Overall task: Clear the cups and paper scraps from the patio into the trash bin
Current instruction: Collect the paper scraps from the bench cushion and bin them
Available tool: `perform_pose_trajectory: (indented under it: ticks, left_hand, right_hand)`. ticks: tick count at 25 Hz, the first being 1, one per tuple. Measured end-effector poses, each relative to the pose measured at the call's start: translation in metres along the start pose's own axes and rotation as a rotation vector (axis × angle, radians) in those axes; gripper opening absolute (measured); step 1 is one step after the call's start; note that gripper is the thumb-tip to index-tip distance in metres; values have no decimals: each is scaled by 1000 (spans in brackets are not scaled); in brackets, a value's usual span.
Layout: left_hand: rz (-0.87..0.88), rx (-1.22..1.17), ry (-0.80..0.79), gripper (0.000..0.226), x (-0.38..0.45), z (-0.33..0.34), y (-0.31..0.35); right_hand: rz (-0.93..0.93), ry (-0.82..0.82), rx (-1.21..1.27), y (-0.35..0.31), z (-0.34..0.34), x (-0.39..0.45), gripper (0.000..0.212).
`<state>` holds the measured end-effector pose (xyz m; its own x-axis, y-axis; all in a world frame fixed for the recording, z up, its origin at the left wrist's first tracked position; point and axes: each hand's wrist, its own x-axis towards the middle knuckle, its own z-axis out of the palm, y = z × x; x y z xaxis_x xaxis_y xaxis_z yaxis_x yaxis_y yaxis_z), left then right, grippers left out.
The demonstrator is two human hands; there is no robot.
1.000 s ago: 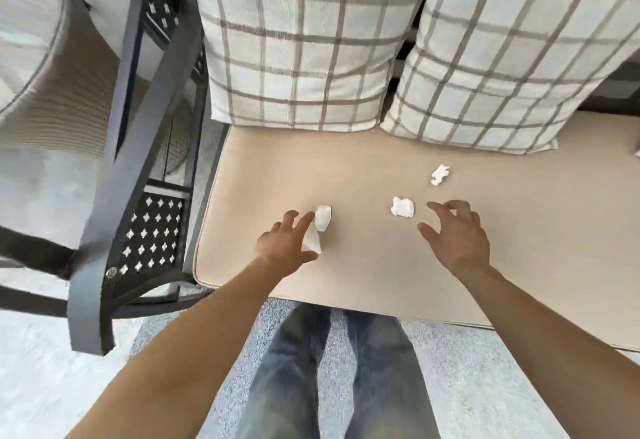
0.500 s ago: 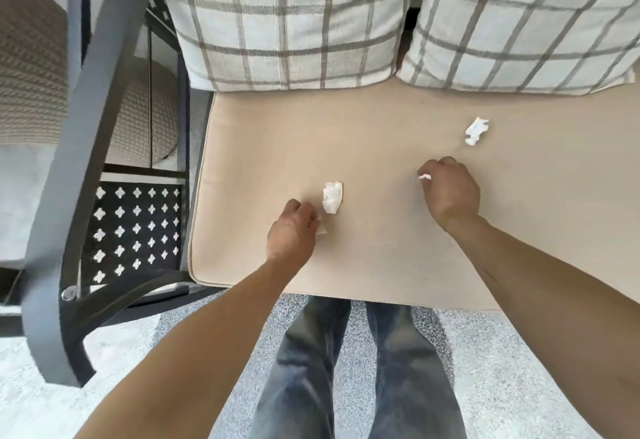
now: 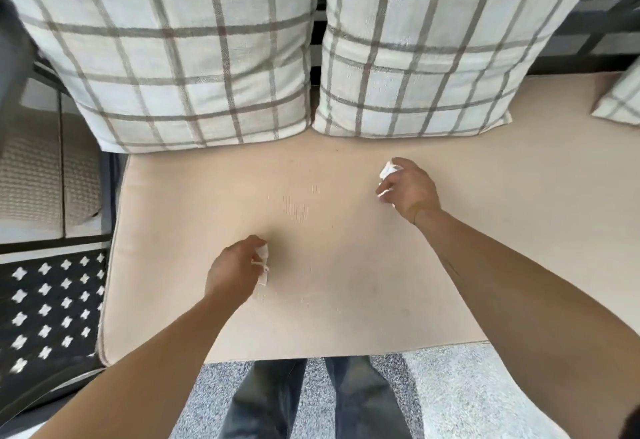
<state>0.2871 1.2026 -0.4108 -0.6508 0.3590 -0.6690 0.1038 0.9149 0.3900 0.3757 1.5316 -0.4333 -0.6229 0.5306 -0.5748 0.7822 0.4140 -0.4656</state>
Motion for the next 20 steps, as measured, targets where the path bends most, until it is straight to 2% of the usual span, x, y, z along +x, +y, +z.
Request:
perform_pose_trajectory:
  ticks: [3, 6, 9, 13, 17, 20]
  left_hand:
    - [60, -74, 102, 24, -6, 9, -13]
    - [71, -9, 162, 14, -5, 10, -16]
    - [32, 9, 168, 16, -5, 6, -5]
    - [-30, 29, 51, 23, -9, -23, 13]
    - [3, -55, 146, 18, -39, -67, 37]
    - [122, -156, 225, 15, -64, -106, 51]
  right_hand:
    - [16, 41, 10, 1, 4, 16, 17]
    - [55, 44, -23, -3, 6, 9, 20]
    - [117, -24, 87, -15, 11, -27, 16]
    - [71, -45, 129, -50, 15, -79, 19]
    - [9, 58, 251, -91, -6, -123, 18]
    - [-59, 89, 387, -129, -29, -155, 23]
